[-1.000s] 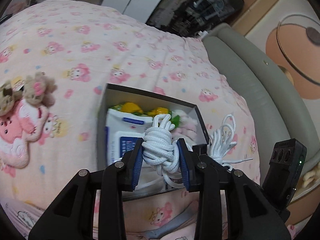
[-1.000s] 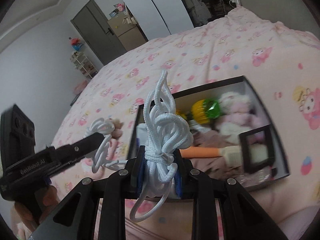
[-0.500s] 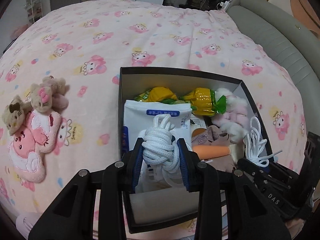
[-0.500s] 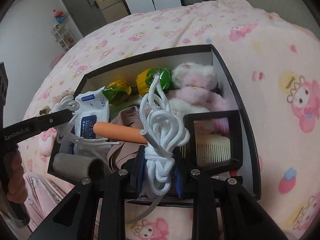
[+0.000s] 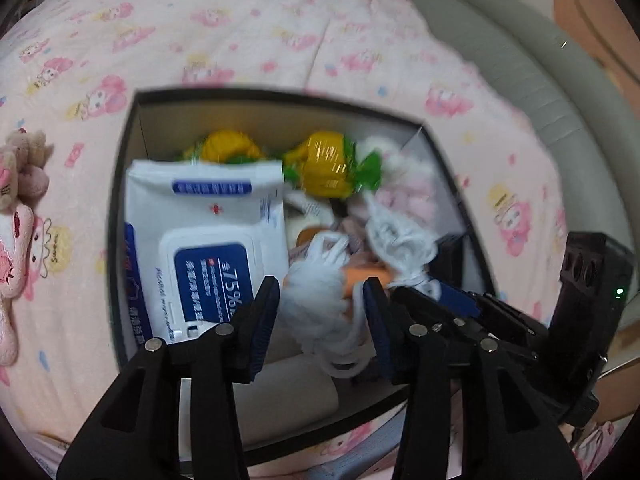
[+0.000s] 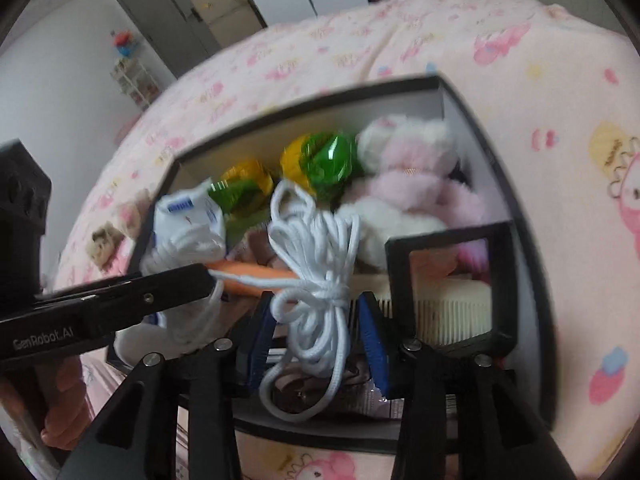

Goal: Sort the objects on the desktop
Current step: 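Lower the white cable into the box and open the right gripper, then withdraw the right gripper from the box toward the plush toys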

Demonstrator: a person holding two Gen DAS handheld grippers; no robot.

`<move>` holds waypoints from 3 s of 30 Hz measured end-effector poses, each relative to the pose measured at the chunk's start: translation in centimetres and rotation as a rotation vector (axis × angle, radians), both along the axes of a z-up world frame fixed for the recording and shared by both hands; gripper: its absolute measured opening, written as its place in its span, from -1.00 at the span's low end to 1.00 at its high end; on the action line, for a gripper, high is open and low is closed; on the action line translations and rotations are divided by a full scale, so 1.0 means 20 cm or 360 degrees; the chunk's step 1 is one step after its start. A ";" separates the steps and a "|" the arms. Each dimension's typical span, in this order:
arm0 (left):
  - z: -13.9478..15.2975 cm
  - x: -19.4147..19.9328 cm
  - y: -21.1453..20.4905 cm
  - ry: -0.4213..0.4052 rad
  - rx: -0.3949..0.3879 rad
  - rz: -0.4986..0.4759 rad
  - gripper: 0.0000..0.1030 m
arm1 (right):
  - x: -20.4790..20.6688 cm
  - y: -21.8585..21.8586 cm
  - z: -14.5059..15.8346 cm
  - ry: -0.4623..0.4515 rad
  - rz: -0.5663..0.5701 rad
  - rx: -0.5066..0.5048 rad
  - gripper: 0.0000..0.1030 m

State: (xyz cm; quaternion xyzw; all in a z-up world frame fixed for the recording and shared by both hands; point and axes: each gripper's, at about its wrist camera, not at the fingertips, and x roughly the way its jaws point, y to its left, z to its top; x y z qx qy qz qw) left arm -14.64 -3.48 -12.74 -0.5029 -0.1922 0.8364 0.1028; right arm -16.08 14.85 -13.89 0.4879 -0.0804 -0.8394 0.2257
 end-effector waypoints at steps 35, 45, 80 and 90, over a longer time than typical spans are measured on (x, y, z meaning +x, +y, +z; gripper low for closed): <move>-0.02 0.12 0.02 0.0077 -0.0009 -0.0048 -0.53 | 0.06 0.08 0.06 0.0115 -0.0007 -0.0026 -0.82; 0.32 0.38 0.15 0.0361 -0.0078 -0.0090 -0.18 | 0.36 0.06 0.40 0.0396 -0.0151 0.0108 -0.42; 0.48 0.88 -0.35 0.0447 -0.0293 0.0223 -0.20 | 0.78 -0.47 0.52 0.0444 -0.0117 0.0096 -0.24; 0.36 0.96 -0.80 0.0362 -0.0263 0.0520 -0.24 | 0.71 -0.97 0.40 0.0317 0.0141 0.0066 -0.25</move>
